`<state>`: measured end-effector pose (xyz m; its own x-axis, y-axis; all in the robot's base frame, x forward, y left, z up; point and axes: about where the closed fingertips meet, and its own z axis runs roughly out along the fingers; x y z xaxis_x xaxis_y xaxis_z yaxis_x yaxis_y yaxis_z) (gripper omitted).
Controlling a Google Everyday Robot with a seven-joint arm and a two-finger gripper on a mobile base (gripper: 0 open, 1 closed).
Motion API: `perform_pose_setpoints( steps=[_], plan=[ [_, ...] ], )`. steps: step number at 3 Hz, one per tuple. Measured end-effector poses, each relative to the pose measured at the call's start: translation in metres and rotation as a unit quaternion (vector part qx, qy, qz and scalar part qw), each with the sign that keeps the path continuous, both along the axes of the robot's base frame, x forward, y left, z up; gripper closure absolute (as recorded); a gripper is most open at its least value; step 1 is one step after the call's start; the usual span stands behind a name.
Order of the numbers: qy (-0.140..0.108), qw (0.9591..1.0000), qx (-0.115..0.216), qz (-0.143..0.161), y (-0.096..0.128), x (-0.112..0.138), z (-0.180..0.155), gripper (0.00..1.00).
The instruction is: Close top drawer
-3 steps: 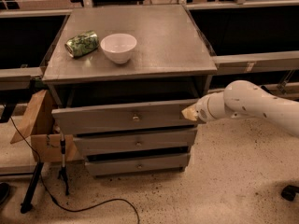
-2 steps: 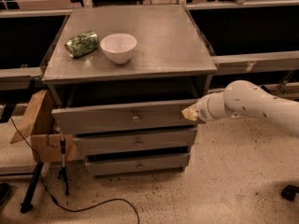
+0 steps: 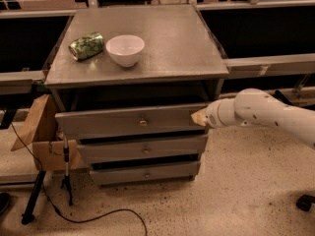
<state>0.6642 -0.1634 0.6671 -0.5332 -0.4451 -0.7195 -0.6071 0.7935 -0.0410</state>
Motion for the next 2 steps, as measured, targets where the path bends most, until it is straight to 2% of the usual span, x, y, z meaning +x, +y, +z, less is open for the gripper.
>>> perform_pose_setpoints(
  steps=[2],
  plan=[
    [-0.026,0.9990,0.028,-0.021,0.008,0.029,0.006,1.00]
  ],
)
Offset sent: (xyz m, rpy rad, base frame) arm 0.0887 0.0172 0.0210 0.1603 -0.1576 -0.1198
